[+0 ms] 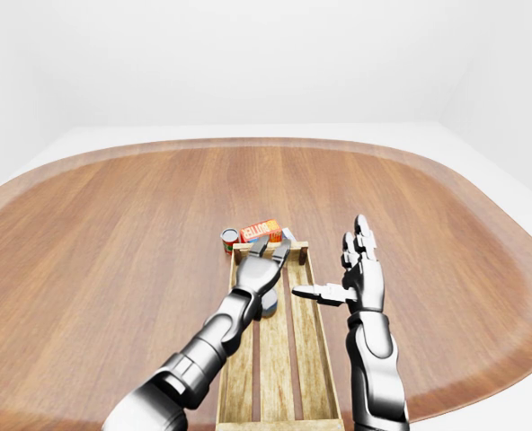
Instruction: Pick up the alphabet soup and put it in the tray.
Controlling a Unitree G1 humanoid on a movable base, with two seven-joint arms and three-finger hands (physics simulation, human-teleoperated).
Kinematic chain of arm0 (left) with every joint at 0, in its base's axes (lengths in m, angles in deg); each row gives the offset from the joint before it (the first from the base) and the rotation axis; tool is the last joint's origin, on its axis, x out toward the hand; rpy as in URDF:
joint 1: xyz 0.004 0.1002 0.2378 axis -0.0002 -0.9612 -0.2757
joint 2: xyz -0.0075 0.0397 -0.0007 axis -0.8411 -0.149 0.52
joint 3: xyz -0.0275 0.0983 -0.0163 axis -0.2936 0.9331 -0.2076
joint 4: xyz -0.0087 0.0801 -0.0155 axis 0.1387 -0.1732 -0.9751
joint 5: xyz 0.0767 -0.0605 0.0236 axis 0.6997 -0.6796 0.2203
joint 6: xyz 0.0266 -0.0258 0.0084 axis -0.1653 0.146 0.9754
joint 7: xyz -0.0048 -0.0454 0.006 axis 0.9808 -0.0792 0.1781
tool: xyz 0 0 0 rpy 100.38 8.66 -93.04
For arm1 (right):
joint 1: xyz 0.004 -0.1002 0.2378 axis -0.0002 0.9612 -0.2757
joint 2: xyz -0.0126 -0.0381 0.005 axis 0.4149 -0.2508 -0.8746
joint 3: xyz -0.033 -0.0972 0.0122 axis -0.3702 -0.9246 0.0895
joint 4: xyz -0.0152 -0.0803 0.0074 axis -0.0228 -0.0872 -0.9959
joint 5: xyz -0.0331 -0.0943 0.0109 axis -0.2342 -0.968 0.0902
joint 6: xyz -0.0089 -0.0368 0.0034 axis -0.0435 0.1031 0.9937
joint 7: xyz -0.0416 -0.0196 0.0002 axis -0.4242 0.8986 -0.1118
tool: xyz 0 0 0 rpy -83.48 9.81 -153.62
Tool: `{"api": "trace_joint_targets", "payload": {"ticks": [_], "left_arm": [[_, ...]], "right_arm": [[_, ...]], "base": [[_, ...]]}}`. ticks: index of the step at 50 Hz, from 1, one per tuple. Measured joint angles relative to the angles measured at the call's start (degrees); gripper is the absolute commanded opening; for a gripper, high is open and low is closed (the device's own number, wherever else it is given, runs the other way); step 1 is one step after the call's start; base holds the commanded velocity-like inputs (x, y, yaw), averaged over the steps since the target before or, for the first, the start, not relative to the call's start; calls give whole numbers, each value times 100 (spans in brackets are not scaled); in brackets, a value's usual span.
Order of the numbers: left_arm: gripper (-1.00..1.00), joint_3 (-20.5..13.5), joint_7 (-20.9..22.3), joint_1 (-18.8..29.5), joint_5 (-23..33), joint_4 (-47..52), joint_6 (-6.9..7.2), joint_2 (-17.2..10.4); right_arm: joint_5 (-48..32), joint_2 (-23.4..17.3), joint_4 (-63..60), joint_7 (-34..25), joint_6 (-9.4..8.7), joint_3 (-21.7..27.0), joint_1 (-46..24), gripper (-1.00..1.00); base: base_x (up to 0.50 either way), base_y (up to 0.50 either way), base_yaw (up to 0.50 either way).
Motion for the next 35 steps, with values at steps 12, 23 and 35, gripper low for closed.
{"api": "trace_joint_targets", "payload": {"ticks": [12, 23, 35], "left_arm": [[100, 30, 47, -56, 62, 131, 0, -1], [100, 107, 332, -317, 315, 739, 0, -62], [100, 225, 1070, -907, 909, 2186, 0, -216]], "right_arm": [[7, -2, -17, -4, 0, 9, 4, 100], [9, -2, -36, -7, 0, 15, 8, 100], [2, 2, -52, -6, 0, 14, 18, 100]], "base": [[0, 0, 0], [0, 0, 0], [0, 0, 0]]}}
